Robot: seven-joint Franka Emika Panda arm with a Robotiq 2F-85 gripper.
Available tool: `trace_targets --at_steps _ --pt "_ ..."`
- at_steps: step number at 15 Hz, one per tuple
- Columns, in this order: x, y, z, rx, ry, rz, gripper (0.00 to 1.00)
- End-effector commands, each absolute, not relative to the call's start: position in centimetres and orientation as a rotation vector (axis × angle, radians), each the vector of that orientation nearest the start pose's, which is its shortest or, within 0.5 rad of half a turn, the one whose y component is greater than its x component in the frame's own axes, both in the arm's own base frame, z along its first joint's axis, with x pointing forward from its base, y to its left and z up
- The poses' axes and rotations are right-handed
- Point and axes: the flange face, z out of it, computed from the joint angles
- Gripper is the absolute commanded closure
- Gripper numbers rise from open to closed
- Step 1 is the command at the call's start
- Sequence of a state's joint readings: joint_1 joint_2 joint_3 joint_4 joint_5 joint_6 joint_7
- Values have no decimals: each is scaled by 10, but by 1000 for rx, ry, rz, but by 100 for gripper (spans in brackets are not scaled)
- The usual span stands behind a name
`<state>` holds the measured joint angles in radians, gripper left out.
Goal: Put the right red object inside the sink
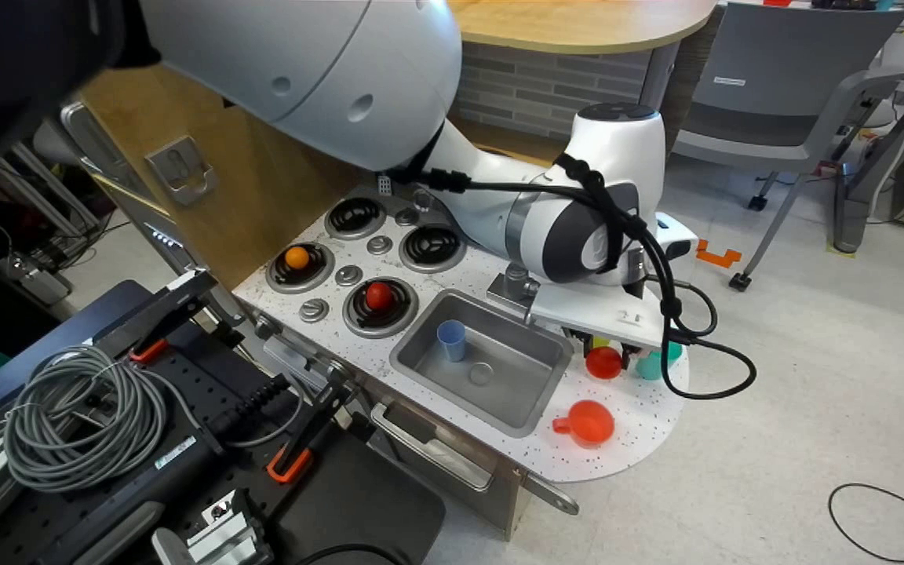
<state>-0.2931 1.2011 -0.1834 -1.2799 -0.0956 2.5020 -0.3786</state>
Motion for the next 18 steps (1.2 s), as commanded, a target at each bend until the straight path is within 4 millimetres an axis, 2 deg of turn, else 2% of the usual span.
trace_targets --at_steps 1,5,7,9,14,18 --pt "634 -270 57 -3292 -268 99 75" --pt "613 -236 76 -3257 -342 177 75" --pt "604 -220 75 -3254 -369 213 75" --pt "595 -205 68 -3266 -443 238 75" --pt "582 -173 36 -3293 -538 276 75" --pt "583 -160 17 -3319 -558 236 75"
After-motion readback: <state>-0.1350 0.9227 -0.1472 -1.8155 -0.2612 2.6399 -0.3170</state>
